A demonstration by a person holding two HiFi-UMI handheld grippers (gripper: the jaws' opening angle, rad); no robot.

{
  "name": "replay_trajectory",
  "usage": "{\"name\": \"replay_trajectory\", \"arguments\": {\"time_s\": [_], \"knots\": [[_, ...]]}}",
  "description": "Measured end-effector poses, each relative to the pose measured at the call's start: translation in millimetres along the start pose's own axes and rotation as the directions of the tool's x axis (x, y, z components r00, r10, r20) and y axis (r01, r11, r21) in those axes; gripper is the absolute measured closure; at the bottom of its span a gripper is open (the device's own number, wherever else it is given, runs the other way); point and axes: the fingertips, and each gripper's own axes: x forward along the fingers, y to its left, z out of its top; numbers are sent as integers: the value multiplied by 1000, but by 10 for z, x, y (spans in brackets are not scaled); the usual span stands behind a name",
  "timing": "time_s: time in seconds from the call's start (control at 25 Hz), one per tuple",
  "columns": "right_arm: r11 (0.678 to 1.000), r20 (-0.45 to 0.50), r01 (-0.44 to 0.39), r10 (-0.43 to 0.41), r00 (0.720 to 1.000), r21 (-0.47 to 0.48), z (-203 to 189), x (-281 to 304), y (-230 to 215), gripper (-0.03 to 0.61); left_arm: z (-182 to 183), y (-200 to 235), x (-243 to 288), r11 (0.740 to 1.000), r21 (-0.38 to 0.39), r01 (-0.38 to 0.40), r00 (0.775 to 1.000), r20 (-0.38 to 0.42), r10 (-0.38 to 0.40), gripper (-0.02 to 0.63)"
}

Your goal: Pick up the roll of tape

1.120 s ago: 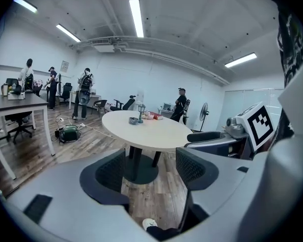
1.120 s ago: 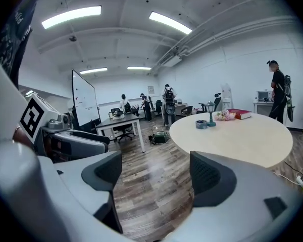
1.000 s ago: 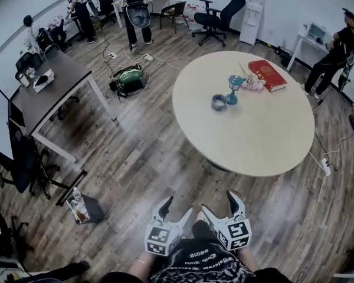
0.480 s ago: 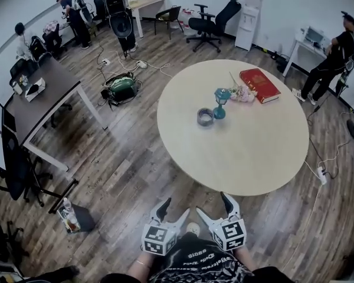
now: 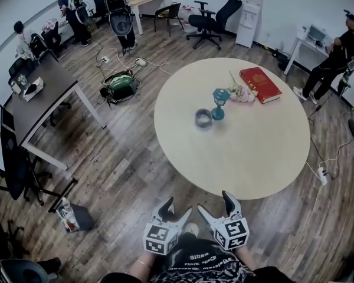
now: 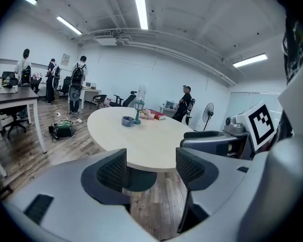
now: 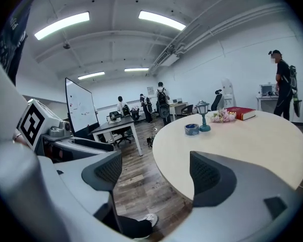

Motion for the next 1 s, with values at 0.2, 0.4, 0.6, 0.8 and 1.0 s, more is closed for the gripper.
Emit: {"name": "replay_trajectory", "arguments": {"time_s": [0.2, 0.4, 0.6, 0.8, 1.0], "knots": [[999, 0, 26, -26, 1000, 39, 21, 158, -65, 172, 35, 149, 146, 1000, 9, 7, 1000, -5, -7, 291], [995, -7, 85, -85, 996, 55, 119, 377, -267, 182, 208, 339, 456, 998, 33, 58, 998, -9, -58, 291], [985, -4, 154, -154, 988, 71, 341, 683, -496, 182, 475, 637, 778, 993, 52, 104, 994, -21, -103, 291], [980, -24, 185, -183, 983, 69, 578, 1088, -577, 203, 738, 970, 1123, 982, 74, 175, 984, -45, -172, 291], [975, -32, 217, -216, 976, 56, 722, 1474, -624, 209, 957, 1224, 1385, 970, 102, 223, 975, -52, -218, 291]]}}
